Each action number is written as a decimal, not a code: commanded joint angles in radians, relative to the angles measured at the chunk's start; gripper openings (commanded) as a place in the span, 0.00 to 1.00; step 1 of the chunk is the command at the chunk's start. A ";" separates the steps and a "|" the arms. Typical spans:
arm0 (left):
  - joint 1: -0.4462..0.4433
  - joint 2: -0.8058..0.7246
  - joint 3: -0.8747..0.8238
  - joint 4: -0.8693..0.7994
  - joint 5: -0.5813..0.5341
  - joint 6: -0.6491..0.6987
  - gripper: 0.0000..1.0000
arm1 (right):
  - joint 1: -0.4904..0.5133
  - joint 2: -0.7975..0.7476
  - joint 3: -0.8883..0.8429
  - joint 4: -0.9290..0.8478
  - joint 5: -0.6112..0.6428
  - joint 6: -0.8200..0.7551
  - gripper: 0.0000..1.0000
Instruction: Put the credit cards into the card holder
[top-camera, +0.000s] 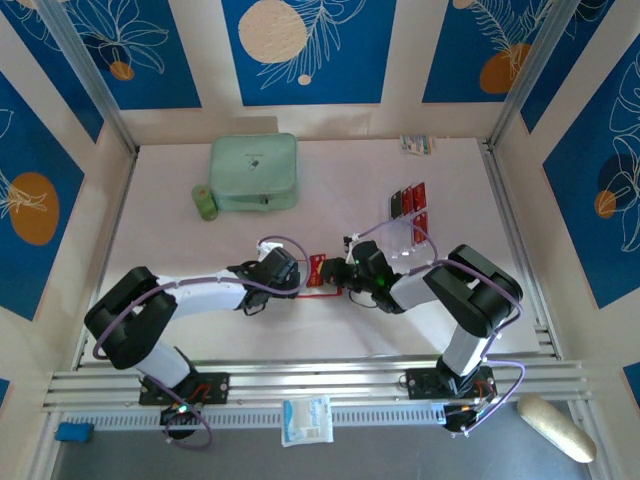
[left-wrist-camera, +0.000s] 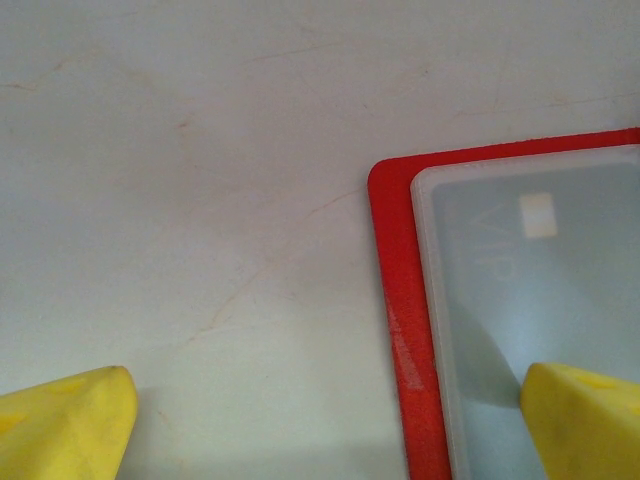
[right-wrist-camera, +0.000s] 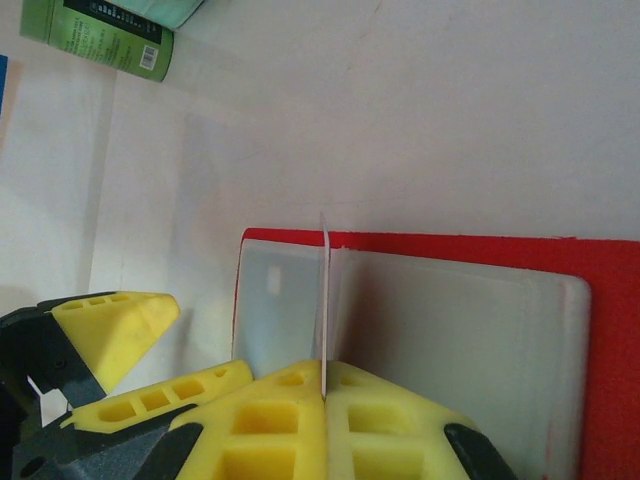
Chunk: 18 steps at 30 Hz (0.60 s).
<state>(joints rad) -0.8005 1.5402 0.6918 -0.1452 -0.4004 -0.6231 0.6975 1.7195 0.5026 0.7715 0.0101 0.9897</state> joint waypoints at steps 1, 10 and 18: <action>0.007 0.002 -0.026 -0.051 -0.019 0.000 0.98 | 0.010 0.029 -0.012 0.024 -0.027 0.010 0.00; 0.007 0.000 -0.026 -0.053 -0.017 -0.001 0.98 | 0.008 0.017 -0.020 0.049 -0.042 0.033 0.00; 0.008 -0.002 -0.027 -0.052 -0.015 -0.001 0.98 | 0.005 0.007 -0.017 0.053 -0.050 0.041 0.00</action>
<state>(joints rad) -0.8005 1.5398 0.6895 -0.1452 -0.4057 -0.6231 0.6971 1.7317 0.4961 0.8127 -0.0082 1.0237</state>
